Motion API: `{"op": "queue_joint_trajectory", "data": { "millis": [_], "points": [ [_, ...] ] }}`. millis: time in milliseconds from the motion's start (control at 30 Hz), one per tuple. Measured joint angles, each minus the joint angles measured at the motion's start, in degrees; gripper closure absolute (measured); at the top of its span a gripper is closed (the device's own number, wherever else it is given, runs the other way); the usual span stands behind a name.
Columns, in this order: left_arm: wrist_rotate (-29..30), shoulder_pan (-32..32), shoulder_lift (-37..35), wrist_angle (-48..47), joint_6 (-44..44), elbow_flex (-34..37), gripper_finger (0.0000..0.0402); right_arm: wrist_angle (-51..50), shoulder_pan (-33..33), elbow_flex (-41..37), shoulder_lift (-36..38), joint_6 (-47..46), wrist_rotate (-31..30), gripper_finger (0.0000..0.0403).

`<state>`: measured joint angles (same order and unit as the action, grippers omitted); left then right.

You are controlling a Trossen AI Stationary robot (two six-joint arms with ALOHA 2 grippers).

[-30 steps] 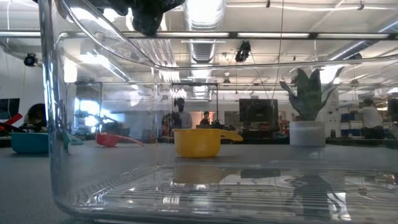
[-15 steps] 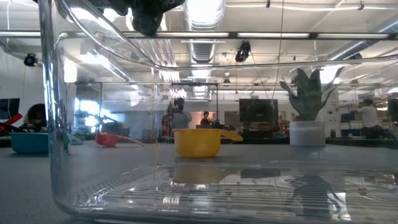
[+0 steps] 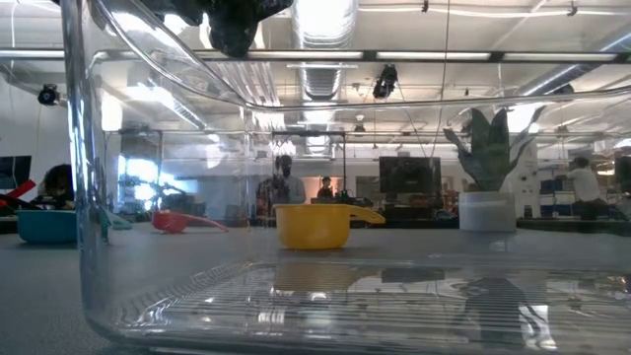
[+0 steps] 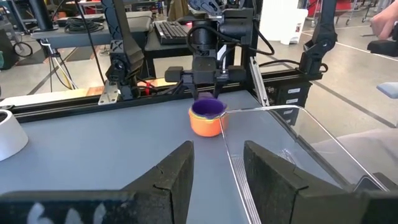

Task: Nest measuring cups in basket
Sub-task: Move the stacked measuring cups to the center

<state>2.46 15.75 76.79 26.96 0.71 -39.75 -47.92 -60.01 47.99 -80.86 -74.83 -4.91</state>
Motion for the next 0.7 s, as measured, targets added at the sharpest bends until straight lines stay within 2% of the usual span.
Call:
{"op": "queue_joint_trajectory", "data": {
  "millis": [67, 333, 467, 700],
  "points": [
    [0.0, 0.0, 0.0, 0.0, 0.0, 0.0, 0.0278, -1.0, 1.1, 0.0, 0.0, 1.2, -0.1, 0.0269],
    [0.0, 0.0, 0.0, 0.0, 0.0, 0.0, 0.0278, -5.8, 8.3, 0.0, 0.1, 5.5, -4.3, 0.0271],
    [0.0, 0.0, 0.0, 0.0, 0.0, 0.0, 0.0278, -5.8, 14.7, 0.0, 0.3, 10.3, -6.9, 0.0267],
    [0.0, 0.0, -1.8, -5.5, -1.1, 0.0, 0.0278, -5.6, 28.9, 0.0, 3.8, 24.0, -7.2, 0.027]
  ]
}}
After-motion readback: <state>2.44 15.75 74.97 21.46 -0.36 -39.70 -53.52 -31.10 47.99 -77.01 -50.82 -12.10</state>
